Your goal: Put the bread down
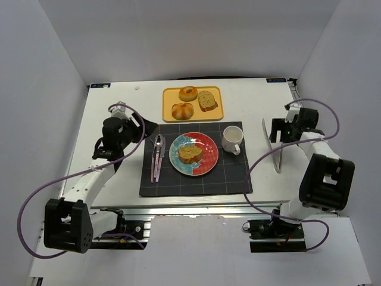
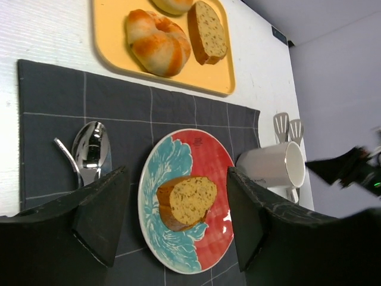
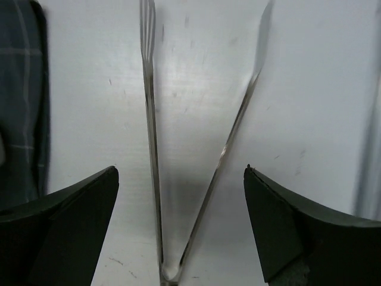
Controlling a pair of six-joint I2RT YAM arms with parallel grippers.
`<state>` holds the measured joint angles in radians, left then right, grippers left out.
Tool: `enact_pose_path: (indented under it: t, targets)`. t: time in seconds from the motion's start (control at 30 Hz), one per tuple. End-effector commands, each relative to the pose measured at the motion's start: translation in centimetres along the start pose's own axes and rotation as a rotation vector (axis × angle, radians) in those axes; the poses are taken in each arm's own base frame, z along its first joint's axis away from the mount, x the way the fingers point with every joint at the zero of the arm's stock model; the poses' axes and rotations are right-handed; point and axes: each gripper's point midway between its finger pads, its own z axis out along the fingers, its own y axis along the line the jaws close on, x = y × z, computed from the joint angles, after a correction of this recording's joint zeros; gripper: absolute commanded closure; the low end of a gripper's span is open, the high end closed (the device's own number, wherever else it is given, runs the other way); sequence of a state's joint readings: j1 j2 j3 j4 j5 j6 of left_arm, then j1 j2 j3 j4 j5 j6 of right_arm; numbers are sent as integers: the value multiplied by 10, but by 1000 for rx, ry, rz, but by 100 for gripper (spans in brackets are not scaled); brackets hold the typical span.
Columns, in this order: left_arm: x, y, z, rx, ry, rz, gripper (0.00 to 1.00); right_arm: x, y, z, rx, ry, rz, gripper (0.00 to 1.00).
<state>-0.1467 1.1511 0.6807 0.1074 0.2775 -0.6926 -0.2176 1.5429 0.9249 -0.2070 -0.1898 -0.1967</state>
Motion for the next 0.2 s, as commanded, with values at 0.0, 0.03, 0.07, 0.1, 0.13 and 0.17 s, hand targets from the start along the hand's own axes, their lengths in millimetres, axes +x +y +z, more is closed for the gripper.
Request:
enact_pose_path:
  t: [0.0, 0.03, 0.07, 0.1, 0.13, 0.17]
  targets:
    - [-5, -16, 1, 25, 9, 60, 25, -87, -4, -51, 42, -237, -169, 11]
    - [-1, -18, 2, 35, 23, 65, 26, -105, -2, -65, 50, -298, -189, 11]
    - [1, -20, 3, 41, 27, 69, 26, -116, 0, -72, 49, -334, -194, 10]
    - [4, -20, 4, 44, 35, 69, 27, -124, 2, -78, 46, -357, -193, 11]
    - [8, -22, 5, 47, 43, 73, 28, -139, 7, -88, 30, -395, -190, 11]
    - [8, -25, 6, 55, 42, 77, 29, -145, 11, -92, 12, -409, -190, 10]
